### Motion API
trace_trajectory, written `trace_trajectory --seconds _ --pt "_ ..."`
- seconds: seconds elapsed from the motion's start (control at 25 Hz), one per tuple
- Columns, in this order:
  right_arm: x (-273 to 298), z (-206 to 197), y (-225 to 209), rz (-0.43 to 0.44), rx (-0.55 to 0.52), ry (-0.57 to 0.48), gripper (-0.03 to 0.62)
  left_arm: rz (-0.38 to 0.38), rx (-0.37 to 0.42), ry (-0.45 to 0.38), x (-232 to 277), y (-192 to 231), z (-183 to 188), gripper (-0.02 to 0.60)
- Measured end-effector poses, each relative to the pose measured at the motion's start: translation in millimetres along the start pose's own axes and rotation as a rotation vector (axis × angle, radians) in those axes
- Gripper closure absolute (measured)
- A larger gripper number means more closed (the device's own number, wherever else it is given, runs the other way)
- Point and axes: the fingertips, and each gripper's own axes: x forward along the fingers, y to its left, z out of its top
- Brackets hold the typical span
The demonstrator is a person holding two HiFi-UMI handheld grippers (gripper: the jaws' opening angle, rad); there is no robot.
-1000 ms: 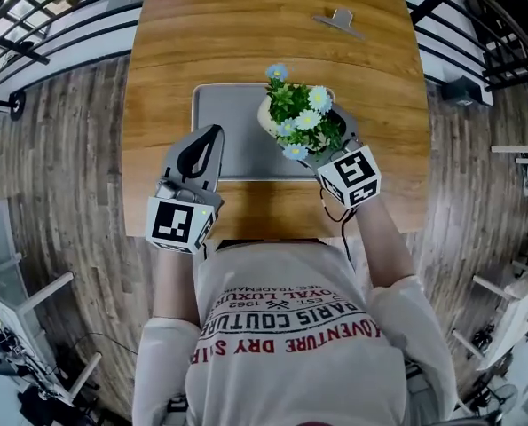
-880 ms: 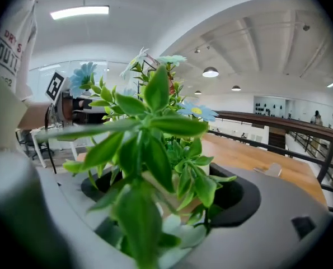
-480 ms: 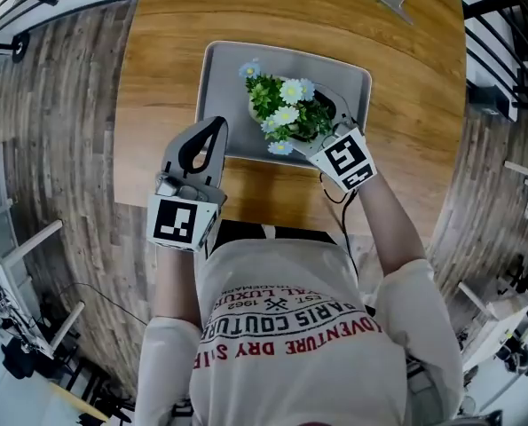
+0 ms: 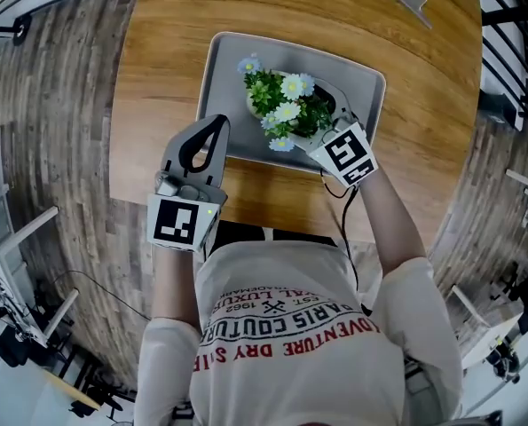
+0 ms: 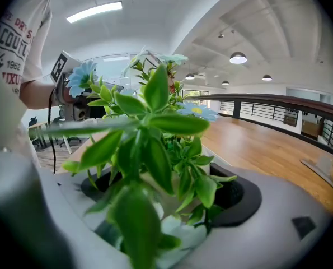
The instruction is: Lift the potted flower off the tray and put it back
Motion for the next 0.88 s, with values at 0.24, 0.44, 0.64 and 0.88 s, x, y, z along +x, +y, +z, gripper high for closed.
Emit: trace_trajectory --seconds 0.24,0.44,0.64,0.88 --pt "6.9 -9.7 2.1 0.049 0.03 0.01 0.128 0.002 0.005 0.018 0.9 1.8 -9.2 0.569" --pt "-2.8 -4.3 -3.3 -0.003 0.041 -0.004 0.128 -0.004 0.015 0.015 -0.1 -0.8 -6.6 0.569" --pt "-26.8 12.0 -5.3 -0.062 0.024 -0.022 0.128 -0.014 0.054 -0.005 -0.9 -6.9 4.6 0.569" --pt "-79.8 41.1 -5.4 -0.17 0.021 -0.08 0.129 -0.045 0.104 -0.048 -11.4 -25.5 28.2 0.569"
